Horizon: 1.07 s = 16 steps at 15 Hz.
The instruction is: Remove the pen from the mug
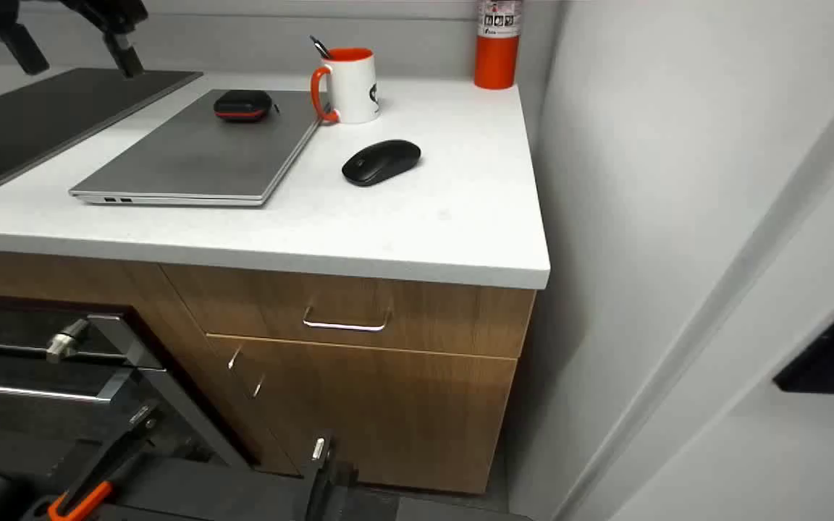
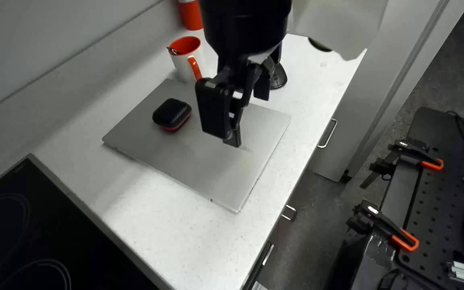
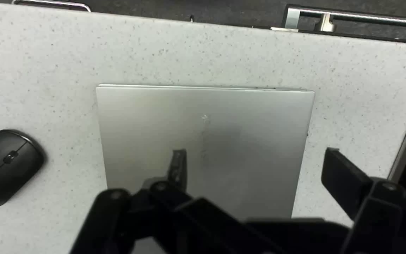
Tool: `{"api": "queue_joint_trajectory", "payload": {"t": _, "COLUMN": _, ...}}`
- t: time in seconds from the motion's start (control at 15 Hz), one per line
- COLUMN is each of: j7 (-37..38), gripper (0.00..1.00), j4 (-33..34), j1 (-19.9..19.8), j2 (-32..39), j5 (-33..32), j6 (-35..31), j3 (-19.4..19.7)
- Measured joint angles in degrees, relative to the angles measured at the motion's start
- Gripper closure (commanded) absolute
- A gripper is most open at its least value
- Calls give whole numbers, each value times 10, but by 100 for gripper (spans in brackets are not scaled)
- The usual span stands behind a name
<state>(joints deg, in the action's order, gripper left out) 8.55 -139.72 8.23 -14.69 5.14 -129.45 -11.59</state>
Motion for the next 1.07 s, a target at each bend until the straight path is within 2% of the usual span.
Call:
{"api": "queue_joint_trajectory", "payload": {"t": 0.47, "j7": 1, "gripper": 0, "j4": 0, "j1": -2, "j2": 1, "j5": -8, "j6": -6, "j3": 2}}
{"api": "queue_joint_trajectory", "payload": {"t": 0.93, "j7": 22, "gripper": 0, "j4": 34, "j1": -69, "j2": 34, "j5": -81, "j6": -131, "j3": 49}}
{"api": "queue_joint_trajectory", "payload": {"t": 1.07, "j7": 25, "gripper": 0, "j4": 50, "j1": -79, "j2": 52, "j5": -82, "j6": -148, "j3": 58}}
